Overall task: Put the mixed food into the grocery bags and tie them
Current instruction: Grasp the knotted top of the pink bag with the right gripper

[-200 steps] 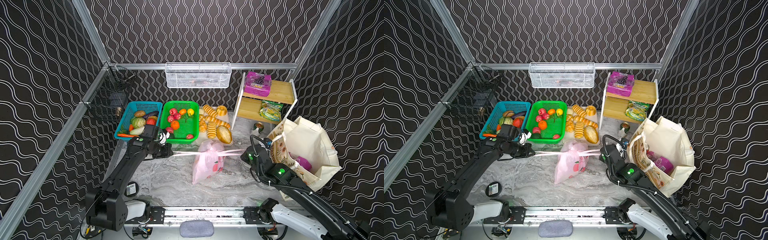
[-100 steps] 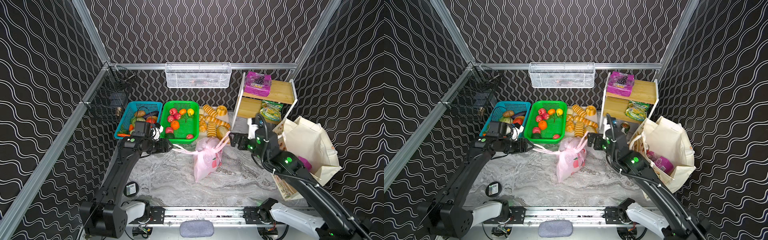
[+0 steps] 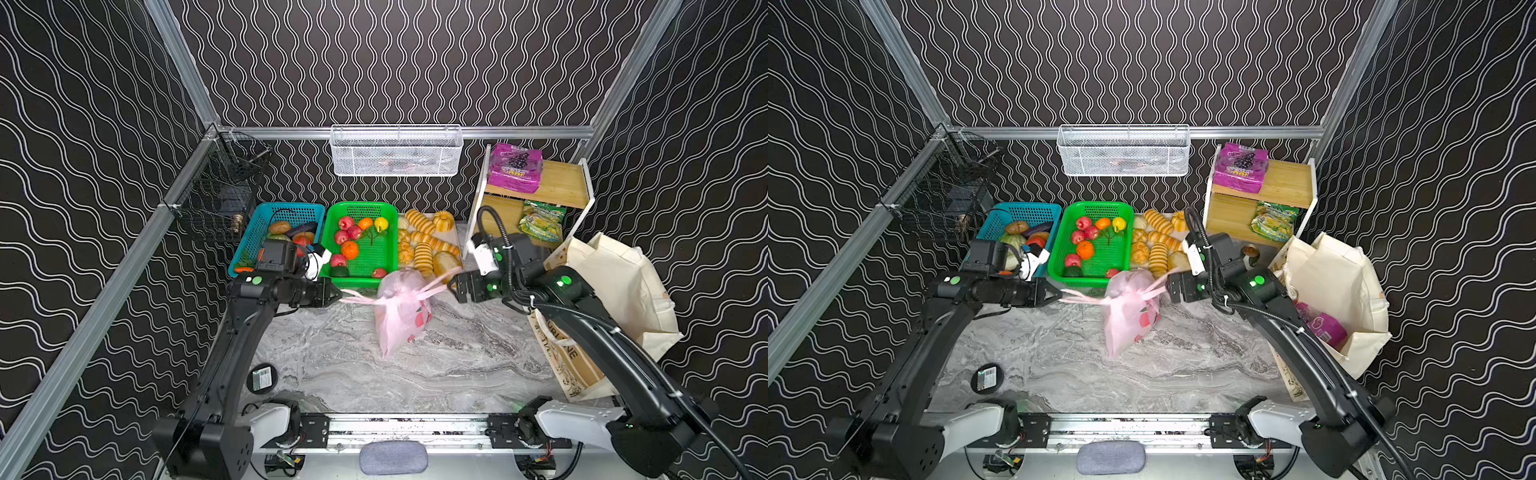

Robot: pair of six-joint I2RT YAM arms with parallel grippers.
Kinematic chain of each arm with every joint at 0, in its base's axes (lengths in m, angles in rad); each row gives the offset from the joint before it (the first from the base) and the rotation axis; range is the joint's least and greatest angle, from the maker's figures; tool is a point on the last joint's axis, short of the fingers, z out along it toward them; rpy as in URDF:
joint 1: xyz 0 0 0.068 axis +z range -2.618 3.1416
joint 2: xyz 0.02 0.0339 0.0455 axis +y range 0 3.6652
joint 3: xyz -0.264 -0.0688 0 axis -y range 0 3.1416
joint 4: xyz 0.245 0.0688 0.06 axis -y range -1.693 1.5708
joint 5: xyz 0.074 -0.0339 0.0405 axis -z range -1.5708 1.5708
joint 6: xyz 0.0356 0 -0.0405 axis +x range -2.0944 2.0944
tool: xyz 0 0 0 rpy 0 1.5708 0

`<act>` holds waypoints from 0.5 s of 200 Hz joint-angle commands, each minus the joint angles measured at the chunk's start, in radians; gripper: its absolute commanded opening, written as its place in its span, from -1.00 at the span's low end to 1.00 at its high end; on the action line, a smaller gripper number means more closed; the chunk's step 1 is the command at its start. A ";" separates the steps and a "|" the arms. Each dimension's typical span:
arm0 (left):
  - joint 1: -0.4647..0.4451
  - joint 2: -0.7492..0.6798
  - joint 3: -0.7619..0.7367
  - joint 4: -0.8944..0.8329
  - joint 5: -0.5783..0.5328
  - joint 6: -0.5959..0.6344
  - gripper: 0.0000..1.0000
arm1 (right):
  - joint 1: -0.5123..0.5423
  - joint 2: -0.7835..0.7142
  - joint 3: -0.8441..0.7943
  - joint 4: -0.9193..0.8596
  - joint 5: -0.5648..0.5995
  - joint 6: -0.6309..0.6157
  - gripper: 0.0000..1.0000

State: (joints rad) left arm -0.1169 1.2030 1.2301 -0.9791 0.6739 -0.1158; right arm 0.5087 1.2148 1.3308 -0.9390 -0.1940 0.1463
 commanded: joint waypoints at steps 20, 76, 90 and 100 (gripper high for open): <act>0.049 -0.027 -0.002 -0.055 0.126 0.004 -0.92 | -0.134 -0.202 -0.054 -0.019 -0.572 0.044 0.99; 0.088 -0.064 -0.022 -0.038 0.201 -0.021 0.53 | 0.110 -0.050 0.110 0.134 0.004 0.030 0.86; 0.088 -0.095 -0.026 -0.040 0.231 -0.003 0.81 | 0.244 0.044 0.155 0.133 0.172 -0.017 0.96; 0.088 -0.107 -0.032 -0.043 0.248 0.004 0.90 | 0.253 0.117 0.157 0.153 0.238 -0.031 0.92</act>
State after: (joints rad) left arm -0.0307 1.1244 1.2068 -1.0267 0.8448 -0.1314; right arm 0.6926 1.2270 1.4605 -0.8505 -0.2882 0.1642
